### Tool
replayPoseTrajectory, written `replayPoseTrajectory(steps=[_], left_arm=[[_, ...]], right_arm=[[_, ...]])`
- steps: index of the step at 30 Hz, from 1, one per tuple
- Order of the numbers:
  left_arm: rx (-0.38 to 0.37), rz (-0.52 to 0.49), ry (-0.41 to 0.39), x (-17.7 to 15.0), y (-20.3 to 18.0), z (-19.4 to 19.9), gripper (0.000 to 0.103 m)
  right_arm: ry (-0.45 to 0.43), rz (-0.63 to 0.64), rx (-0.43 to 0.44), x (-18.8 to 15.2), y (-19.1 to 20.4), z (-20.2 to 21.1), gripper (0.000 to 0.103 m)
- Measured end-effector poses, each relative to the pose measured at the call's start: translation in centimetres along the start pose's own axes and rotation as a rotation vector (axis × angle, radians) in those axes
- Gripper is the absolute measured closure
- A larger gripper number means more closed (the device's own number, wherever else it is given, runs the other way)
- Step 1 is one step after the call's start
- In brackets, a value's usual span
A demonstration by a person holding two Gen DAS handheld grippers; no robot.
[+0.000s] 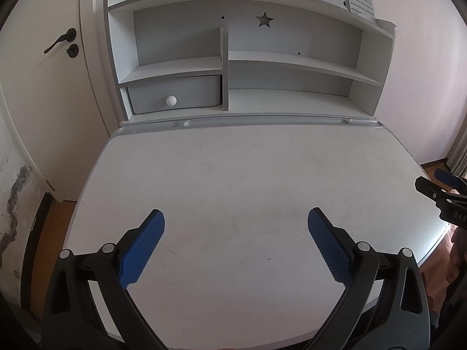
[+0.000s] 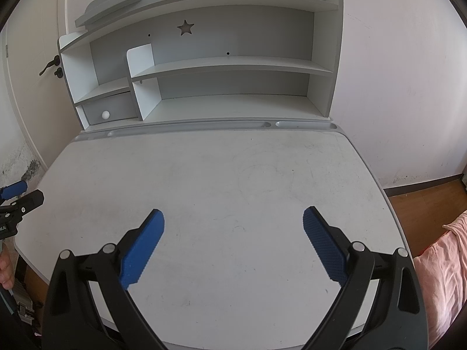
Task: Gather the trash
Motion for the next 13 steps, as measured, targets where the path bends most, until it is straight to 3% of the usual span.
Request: replayPoseTrajectory(steps=[13], left_arm=[[0.003,-0.002,-0.006,0.3,-0.03,-0.01,0.007]], right_arm=[[0.0,-0.001,-0.001,-0.08,-0.23,-0.05,0.01]])
Point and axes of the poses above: each gripper's, at about its wrist camera, not at the fingertips, and z roughly against the way its jaws point, y to its left, x to its top, the point moved 1 cm from there along -z, roughly the way its jaws point, and after that the axes turned 10 degrees about z, right-handed, at the moved point
